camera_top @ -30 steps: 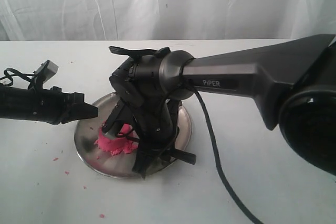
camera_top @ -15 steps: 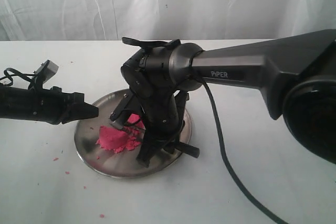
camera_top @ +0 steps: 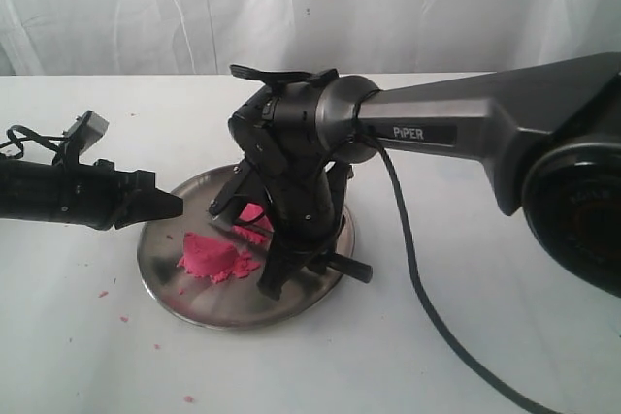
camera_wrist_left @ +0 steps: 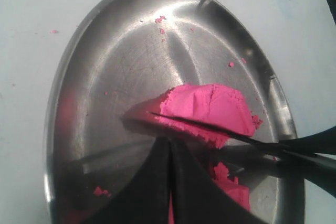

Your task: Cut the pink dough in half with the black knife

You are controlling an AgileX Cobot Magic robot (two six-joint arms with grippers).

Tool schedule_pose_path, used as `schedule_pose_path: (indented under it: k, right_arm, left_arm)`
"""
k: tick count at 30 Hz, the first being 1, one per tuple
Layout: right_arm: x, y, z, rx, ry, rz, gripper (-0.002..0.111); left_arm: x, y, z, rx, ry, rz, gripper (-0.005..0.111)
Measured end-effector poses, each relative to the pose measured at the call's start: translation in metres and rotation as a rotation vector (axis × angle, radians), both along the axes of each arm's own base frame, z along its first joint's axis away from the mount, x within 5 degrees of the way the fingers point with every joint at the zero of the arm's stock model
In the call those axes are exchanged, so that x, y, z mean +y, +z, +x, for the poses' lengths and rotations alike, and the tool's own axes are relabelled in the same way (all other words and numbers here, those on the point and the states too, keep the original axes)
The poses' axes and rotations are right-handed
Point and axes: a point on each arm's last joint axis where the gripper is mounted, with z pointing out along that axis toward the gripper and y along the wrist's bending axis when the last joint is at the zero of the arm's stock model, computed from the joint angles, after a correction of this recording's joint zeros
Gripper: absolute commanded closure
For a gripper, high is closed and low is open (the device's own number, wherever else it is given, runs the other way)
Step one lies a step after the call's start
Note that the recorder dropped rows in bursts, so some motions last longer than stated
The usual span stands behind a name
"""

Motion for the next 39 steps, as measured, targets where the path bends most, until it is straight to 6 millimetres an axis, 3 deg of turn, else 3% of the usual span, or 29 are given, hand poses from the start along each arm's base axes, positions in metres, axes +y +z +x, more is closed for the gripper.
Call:
schedule_pose_path:
  k: [12,30,39]
  right_arm:
    - [-0.002,-0.001,0.0,0.034,-0.05,0.027,0.108]
    - [0.028,-0.001,-0.036,0.079,0.052,0.0,0.108]
    - [0.023,0.0,-0.028,0.034,0.045,-0.007,0.108]
  left_arm:
    - [0.0,0.001,-0.001,-0.001,-0.002,-0.003,0.107]
    - [0.0,0.008,0.0,-0.023,0.003,0.007,0.107]
    - [0.0,0.012,-0.001,-0.035,0.002,0.006,0.107]
